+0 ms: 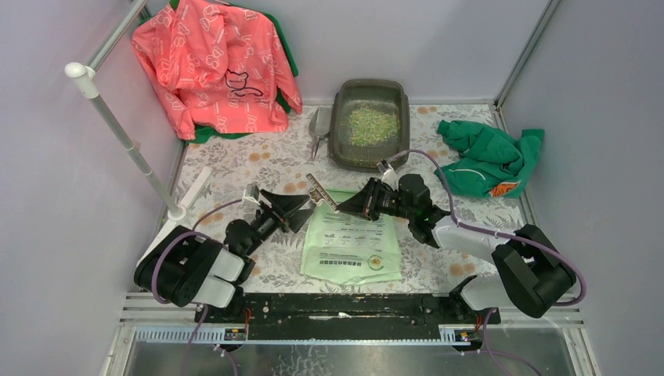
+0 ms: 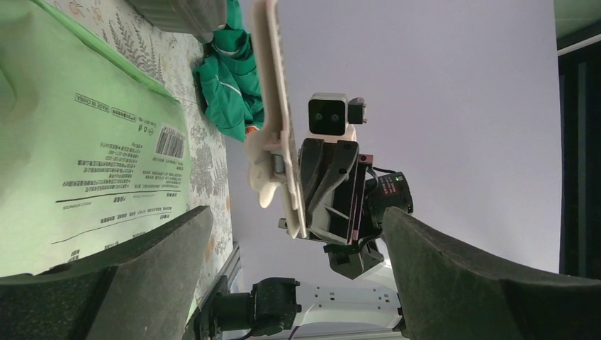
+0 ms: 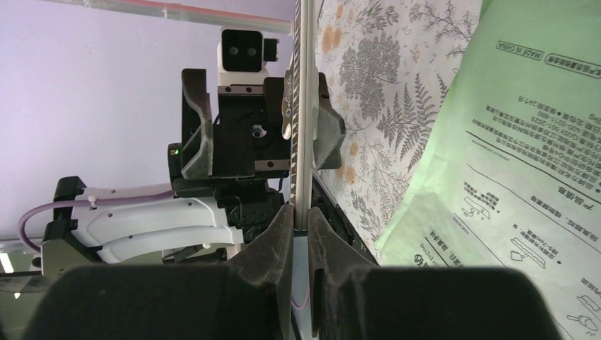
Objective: Fill the litter box with clean litter
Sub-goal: Pick up the clamp at the center of the board.
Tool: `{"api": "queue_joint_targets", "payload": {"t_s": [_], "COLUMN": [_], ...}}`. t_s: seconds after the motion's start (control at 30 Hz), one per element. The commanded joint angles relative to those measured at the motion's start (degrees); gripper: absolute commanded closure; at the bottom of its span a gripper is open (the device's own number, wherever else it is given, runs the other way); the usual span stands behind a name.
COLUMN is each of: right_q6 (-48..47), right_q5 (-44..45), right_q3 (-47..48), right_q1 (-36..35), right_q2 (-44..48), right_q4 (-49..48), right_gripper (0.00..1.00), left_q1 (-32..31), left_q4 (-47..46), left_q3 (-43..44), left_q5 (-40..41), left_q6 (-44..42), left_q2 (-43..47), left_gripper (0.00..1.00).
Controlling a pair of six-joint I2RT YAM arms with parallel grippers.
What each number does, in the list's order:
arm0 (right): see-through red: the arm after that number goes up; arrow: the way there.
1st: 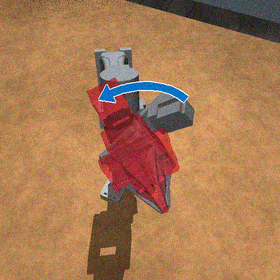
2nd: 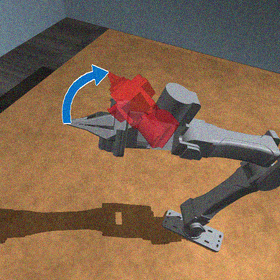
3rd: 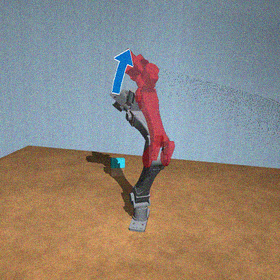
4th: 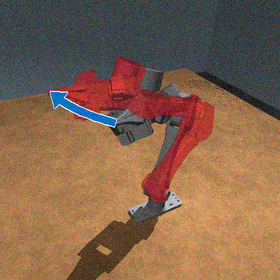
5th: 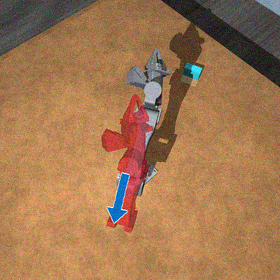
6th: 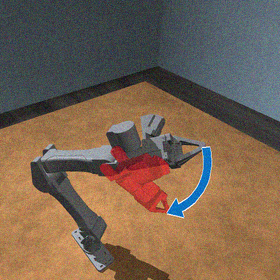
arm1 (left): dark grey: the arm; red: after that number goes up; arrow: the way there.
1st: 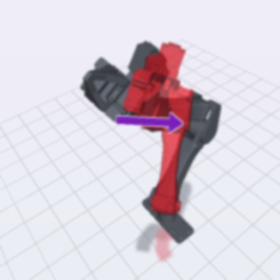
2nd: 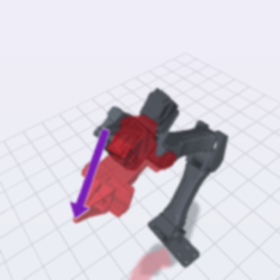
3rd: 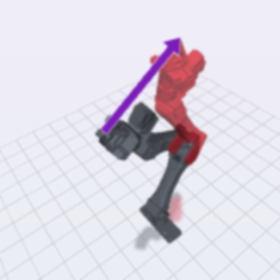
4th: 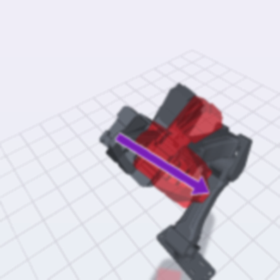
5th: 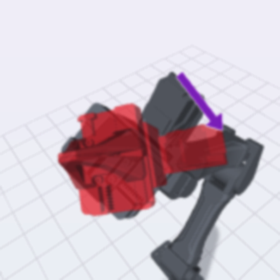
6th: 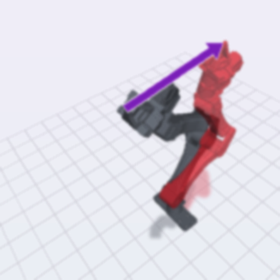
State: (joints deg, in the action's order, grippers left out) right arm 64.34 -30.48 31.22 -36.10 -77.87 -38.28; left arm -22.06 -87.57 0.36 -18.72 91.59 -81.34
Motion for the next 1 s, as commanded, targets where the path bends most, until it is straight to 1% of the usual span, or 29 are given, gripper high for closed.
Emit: {"api": "queue_joint_targets", "payload": {"t_s": [0.0, 0.27, 0.37, 0.47, 0.6, 0.7, 0.83, 0.97], "right_q6": [2.37, 4.26, 4.46, 4.55, 5.09, 5.50, 6.13, 6.41], "right_q5": [-2.03, -2.75, -2.83, -2.87, -2.99, -3.01, -3.26, -3.41], "right_q3": [-0.19, -1.12, -1.33, -1.50, -1.58, -1.49, -1.51, -1.41], "right_q1": [0.24, 0.16, 0.11, -0.17, -0.58, -0.90, -1.20, -1.37], "right_q2": [-0.14, -1.30, -1.58, -2.25, -3.42, -4.48, -5.55, -6.02], "right_q4": [-6.88, -10.01, -10.46, -10.97, -12.46, -13.47, -14.89, -15.36], "right_gripper": [1.00, 1.00, 1.00, 1.00, 1.00, 1.00, 1.00, 1.00], "left_q1": [0.28, 0.28, 0.26, 0.31, 0.25, 0.24, 0.29, 0.22], "left_q4": [-4.63, -4.72, -4.80, -4.80, -4.80, -4.80, -4.89, -4.97], "left_q3": [-1.43, -0.82, 0.29, 1.24, 1.84, 2.44, 2.55, 2.63], "left_q5": [1.27, 2.00, 2.43, 2.44, 2.47, 2.22, 2.31, 2.33], "left_q6": [-0.37, -0.36, -0.36, -0.28, 0.05, 0.24, 0.25, 0.16], "left_q2": [-1.07, -2.77, -3.39, -3.95, -4.32, -4.76, -5.29, -6.02], "left_gripper": [0.02, 0.07, 0.12, 0.16, 0.25, 0.27, 0.34, 0.38]}}
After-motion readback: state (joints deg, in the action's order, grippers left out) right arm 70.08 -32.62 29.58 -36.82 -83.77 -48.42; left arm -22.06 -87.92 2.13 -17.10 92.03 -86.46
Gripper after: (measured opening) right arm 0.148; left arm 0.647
